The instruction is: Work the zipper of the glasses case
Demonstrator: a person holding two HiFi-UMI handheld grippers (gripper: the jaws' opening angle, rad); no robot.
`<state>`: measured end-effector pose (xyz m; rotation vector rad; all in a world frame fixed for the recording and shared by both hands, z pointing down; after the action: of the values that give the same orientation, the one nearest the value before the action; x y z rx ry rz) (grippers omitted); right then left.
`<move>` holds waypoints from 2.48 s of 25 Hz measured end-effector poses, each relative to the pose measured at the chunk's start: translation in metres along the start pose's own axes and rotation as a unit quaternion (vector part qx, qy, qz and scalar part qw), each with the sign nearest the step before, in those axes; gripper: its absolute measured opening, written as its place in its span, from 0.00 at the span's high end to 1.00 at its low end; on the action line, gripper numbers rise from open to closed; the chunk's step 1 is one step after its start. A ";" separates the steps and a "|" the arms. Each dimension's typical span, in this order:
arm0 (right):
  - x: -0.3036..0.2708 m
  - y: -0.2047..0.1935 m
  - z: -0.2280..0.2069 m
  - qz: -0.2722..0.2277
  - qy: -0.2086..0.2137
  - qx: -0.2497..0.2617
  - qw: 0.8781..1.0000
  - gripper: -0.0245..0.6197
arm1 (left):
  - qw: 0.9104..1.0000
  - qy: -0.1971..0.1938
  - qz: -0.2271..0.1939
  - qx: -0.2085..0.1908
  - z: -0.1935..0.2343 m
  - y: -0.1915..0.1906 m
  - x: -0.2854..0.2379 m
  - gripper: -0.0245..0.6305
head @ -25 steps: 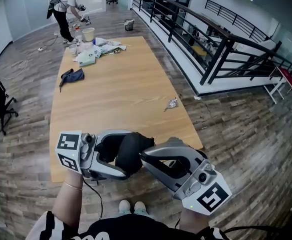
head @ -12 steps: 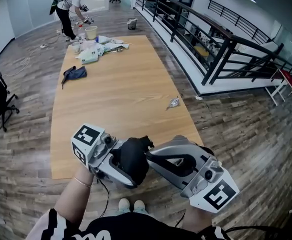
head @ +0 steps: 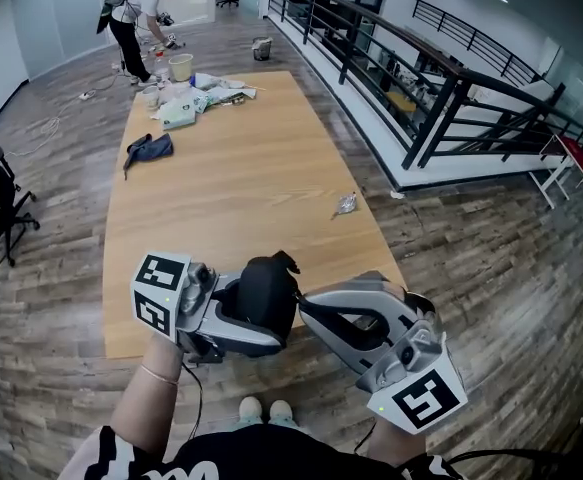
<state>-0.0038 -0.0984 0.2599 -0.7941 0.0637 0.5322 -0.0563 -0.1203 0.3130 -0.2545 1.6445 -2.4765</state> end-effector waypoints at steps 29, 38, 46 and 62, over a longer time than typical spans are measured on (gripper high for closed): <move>-0.019 -0.043 0.025 0.046 0.002 -0.090 0.995 0.95 | 0.942 0.277 -0.187 0.037 0.033 0.069 0.037 0.49; -0.026 -0.037 0.033 0.042 0.005 -0.104 0.994 0.95 | 0.933 0.292 -0.207 0.026 0.025 0.076 0.047 0.49; -0.029 -0.036 0.036 0.035 0.004 -0.123 0.992 0.95 | 0.922 0.313 -0.227 0.011 0.018 0.078 0.049 0.49; -0.035 -0.039 0.040 0.069 -0.026 -0.110 0.991 0.95 | 0.898 0.385 -0.213 -0.020 0.010 0.076 0.061 0.48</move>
<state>-0.0215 -0.1082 0.3228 -0.9951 0.0111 0.6996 -0.1103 -0.1720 0.2501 0.4949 2.0870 -3.1249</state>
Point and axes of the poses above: the fingertips, and each gripper's own axes: x backward along the fingers, z to its left, y out of its top, the point moved 3 cm from there along x, backward along the fingers, and after that the axes turned 14 degrees about z, right-handed, at the moved point
